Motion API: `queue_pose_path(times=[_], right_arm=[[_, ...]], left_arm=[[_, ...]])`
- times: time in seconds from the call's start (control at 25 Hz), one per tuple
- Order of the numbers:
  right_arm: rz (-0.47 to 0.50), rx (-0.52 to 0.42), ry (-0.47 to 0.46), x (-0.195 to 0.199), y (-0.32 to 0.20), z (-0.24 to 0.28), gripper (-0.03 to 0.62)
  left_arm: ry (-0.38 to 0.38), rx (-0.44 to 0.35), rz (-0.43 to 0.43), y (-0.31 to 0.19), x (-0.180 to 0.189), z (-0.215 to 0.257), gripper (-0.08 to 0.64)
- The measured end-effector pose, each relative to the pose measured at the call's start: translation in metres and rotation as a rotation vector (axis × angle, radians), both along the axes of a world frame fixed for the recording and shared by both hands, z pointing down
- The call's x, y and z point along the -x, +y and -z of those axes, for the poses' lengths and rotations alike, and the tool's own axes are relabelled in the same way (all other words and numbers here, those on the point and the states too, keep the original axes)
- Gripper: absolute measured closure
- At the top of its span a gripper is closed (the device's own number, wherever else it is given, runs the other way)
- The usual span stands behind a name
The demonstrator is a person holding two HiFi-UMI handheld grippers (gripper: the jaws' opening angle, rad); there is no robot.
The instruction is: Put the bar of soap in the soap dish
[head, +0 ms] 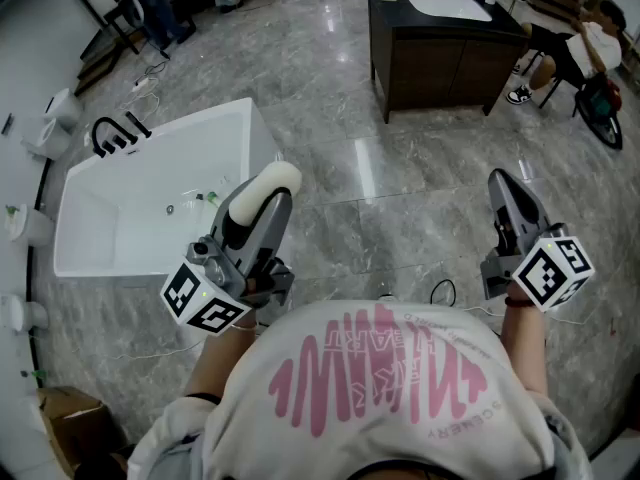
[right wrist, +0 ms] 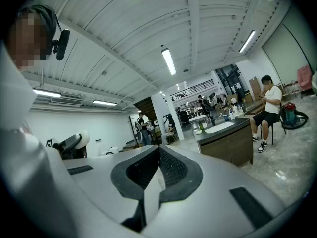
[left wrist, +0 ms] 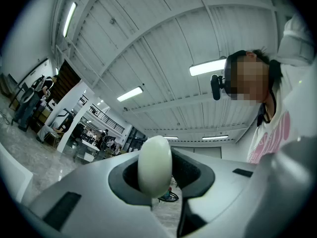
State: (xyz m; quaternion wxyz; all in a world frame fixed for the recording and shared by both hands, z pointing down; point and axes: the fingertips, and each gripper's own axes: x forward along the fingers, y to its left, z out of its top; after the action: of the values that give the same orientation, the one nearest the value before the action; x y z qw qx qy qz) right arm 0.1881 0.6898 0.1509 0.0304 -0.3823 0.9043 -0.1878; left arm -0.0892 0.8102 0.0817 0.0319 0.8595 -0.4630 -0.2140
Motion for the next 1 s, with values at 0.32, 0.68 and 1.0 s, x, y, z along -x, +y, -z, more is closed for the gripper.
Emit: queue_pose_path(times=[0.32,0.68,1.0], right_arm=[[-0.004,0.004,-0.011,-0.002,-0.008,-0.006,0.575],[-0.034,-0.057,-0.038,0.015,-0.008,0.017,0.575],[-0.039,-0.034,0.062,0.028,0.004,-0.029,0.574]], left_arm=[[-0.014,0.018,0.015,0.000,0.001,-0.005,0.446],[-0.055,0.049,0.039,0.002,0.019,-0.014,0.446],[-0.057,0.106,0.001,-0.003,0.034,-0.040,0.446]])
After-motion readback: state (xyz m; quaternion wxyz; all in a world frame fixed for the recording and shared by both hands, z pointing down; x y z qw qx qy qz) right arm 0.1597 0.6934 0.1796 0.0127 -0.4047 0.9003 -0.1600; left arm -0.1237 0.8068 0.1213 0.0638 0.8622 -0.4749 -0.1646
